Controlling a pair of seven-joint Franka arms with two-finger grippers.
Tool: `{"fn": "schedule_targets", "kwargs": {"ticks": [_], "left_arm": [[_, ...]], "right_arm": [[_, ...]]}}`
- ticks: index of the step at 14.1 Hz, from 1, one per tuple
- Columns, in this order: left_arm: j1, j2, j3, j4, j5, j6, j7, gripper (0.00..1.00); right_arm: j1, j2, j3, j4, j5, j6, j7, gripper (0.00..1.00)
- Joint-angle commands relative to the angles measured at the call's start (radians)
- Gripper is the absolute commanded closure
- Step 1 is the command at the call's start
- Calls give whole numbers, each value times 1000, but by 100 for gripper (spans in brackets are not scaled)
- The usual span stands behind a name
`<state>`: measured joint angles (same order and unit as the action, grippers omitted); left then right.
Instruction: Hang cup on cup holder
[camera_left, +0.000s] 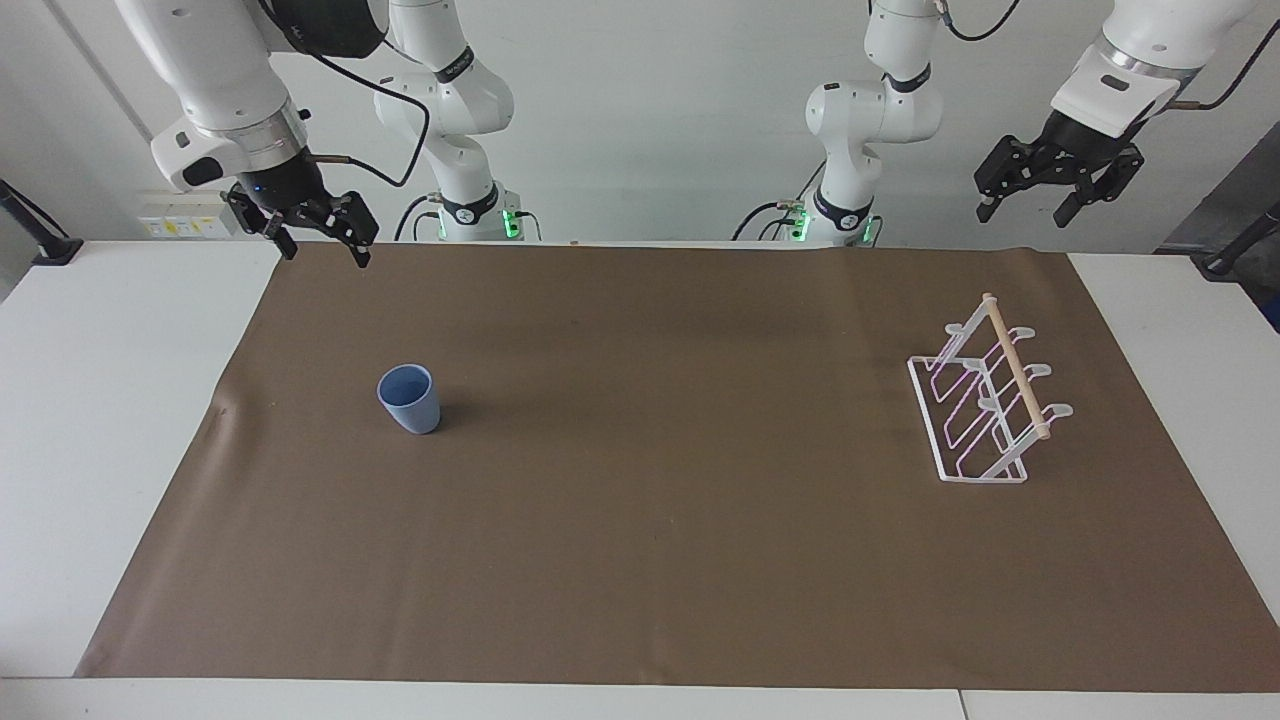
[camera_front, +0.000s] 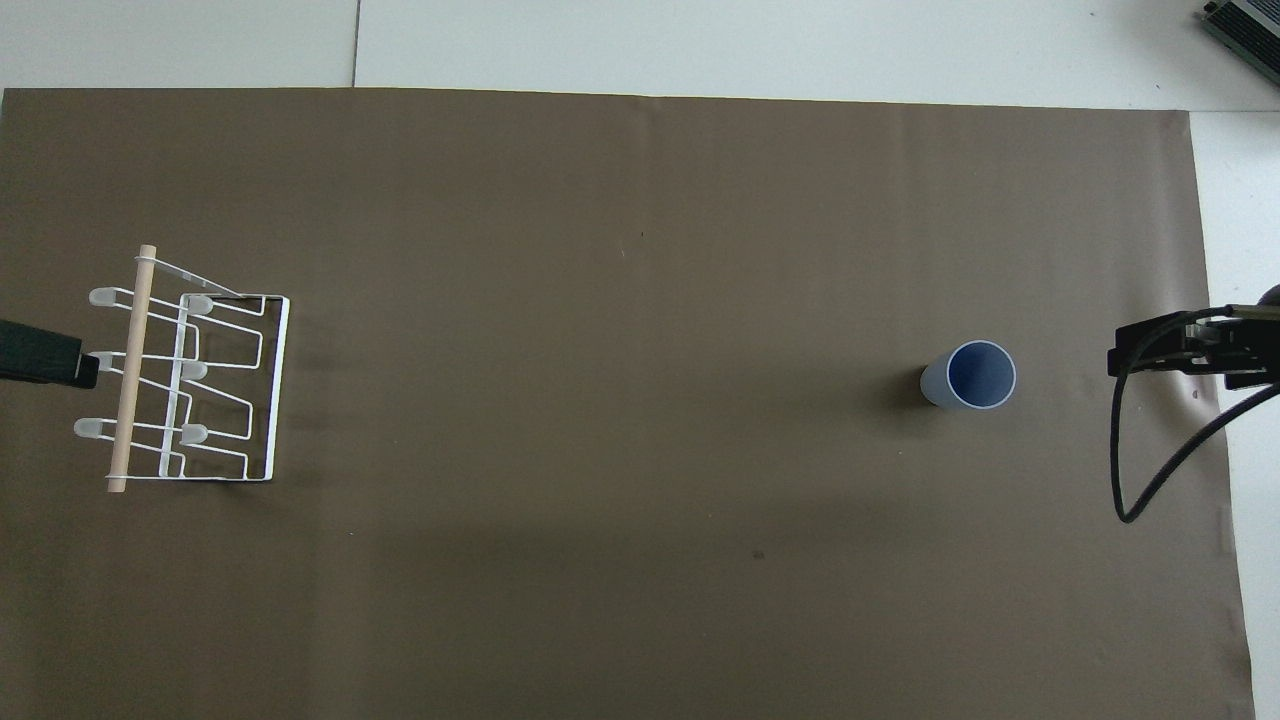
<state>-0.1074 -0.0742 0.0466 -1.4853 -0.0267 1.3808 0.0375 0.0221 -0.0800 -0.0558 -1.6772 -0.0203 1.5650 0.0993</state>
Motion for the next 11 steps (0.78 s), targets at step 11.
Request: {"fn": "schedule_targets", "kwargs": {"ticks": [11], "left_arm": [[8, -21, -4, -20, 14, -6, -7, 0]], "right_arm": [[-8, -43, 1, -108, 2, 130, -32, 0]]}}
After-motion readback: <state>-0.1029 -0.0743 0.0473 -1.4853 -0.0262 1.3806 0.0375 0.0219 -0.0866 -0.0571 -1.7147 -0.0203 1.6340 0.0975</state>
